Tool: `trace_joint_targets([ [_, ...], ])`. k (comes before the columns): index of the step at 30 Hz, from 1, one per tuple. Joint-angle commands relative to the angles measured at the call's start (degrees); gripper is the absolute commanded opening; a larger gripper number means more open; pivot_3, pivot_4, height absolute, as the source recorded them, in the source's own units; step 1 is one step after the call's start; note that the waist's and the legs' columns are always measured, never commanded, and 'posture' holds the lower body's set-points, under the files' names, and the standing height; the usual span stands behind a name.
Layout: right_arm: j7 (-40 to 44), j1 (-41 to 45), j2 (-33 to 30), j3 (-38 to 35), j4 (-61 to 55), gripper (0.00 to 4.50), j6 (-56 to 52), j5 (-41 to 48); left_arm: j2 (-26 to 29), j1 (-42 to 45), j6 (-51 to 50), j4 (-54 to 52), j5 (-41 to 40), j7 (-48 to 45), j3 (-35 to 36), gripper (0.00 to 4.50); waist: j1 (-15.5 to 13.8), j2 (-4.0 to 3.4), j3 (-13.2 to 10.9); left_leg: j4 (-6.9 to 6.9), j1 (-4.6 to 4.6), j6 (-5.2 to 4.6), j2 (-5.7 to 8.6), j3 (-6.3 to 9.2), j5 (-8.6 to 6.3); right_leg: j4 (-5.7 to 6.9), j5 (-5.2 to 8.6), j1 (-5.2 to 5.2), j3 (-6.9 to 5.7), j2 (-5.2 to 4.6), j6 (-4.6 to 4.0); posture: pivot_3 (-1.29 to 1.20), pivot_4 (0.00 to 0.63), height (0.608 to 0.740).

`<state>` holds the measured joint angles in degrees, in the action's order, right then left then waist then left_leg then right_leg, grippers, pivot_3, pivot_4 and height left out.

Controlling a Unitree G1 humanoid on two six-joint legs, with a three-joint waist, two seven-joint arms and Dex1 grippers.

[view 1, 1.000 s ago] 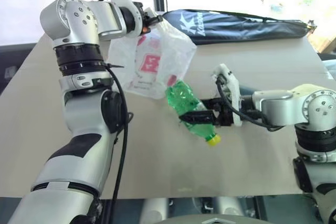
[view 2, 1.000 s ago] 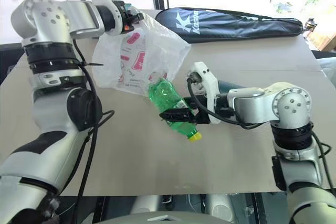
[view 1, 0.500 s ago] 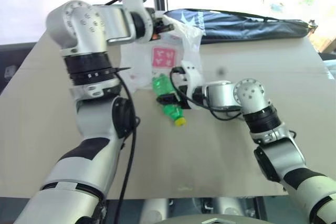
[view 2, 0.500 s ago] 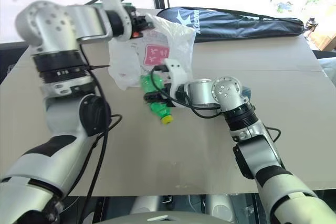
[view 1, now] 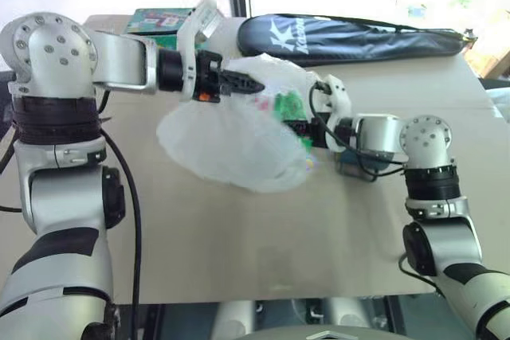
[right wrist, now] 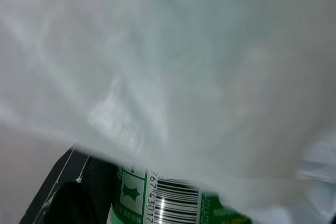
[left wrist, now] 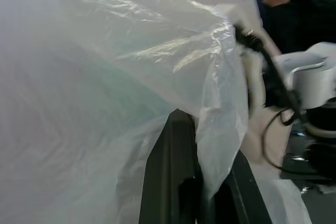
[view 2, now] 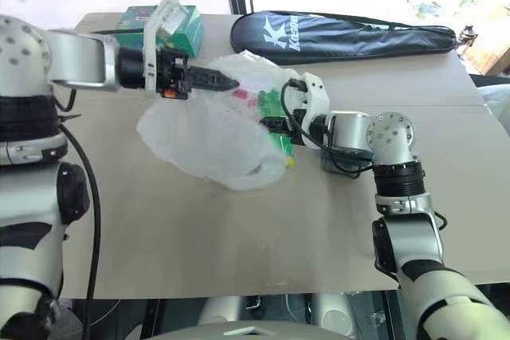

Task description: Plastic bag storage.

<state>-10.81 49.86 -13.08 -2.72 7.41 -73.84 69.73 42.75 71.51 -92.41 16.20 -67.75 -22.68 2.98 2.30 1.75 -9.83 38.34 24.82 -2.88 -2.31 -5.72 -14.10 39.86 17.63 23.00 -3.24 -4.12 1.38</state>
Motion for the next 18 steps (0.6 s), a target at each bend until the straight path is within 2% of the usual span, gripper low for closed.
trace_joint_targets([
  [1, 0.8, 2.3, 4.6, -2.2, -2.2, 3.18, 0.9, 1.4, 0.0, -1.4, -0.1, 1.1, -8.4, 6.0, 3.1, 0.00, 0.1, -0.01, 0.0, -0.01, -0.01, 0.00, 0.01, -0.02, 0.00, 0.01, 0.00, 0.00, 0.02, 0.00, 0.00, 0.00, 0.150, 0.740],
  [7, -0.5, 4.4, 17.5, -5.1, 6.9, 3.18, 10.1, -4.0, 0.1, -9.4, -0.1, -6.0, -18.5, 15.5, 4.4, 0.00, 0.2, -0.02, 0.0, -0.02, -0.05, 0.00, -0.02, -0.04, 0.00, 0.05, 0.00, 0.02, 0.11, 0.03, 0.00, 0.00, 0.150, 0.740],
  [9, 9.0, 4.8, 17.8, -1.0, 6.2, 3.18, 10.4, -6.8, -0.1, -12.0, -0.1, -9.3, -19.4, 17.9, 4.8, 0.00, 0.0, -0.02, 0.0, -0.01, -0.02, 0.00, 0.01, -0.03, 0.00, 0.03, 0.00, 0.03, 0.09, 0.01, 0.00, 0.00, 0.150, 0.740],
  [11, 11.0, 4.0, 18.6, -0.2, 6.1, 3.18, 11.7, -9.3, -1.1, -14.0, 1.9, -10.2, -22.2, 21.8, 6.2, 0.00, -0.3, -0.01, 0.0, -0.01, 0.02, -0.01, 0.11, 0.00, -0.01, -0.02, 0.00, 0.02, 0.14, -0.01, 0.00, 0.00, 0.150, 0.740],
  [12, 11.5, 3.4, 18.6, 0.0, 5.7, 4.21, 12.0, -10.3, -1.5, -14.8, 3.0, -10.5, -23.1, 23.9, 6.8, 0.00, -0.4, -0.01, 0.0, 0.00, 0.02, -0.02, 0.14, 0.02, -0.01, -0.02, -0.01, 0.00, 0.16, -0.04, 0.00, 0.00, 0.150, 0.740],
  [13, 11.8, 2.6, 17.8, 0.7, 4.4, 4.41, 11.8, -11.9, -1.7, -15.5, 4.1, -10.9, -23.7, 25.6, 7.3, 0.00, -0.5, 0.00, 0.0, 0.02, 0.04, -0.03, 0.14, 0.05, -0.01, -0.02, -0.01, 0.00, 0.14, -0.04, 0.01, 0.00, 0.150, 0.740],
  [18, 15.6, -1.7, 8.5, 5.2, -9.0, 4.41, 9.8, -17.9, -1.3, -17.2, 7.2, -12.8, -22.9, 30.7, 7.9, 0.00, -0.6, 0.00, 0.0, 0.11, -0.02, -0.03, 0.11, 0.12, 0.00, 0.06, -0.01, -0.08, 0.11, -0.02, 0.01, 0.00, 0.150, 0.740],
])
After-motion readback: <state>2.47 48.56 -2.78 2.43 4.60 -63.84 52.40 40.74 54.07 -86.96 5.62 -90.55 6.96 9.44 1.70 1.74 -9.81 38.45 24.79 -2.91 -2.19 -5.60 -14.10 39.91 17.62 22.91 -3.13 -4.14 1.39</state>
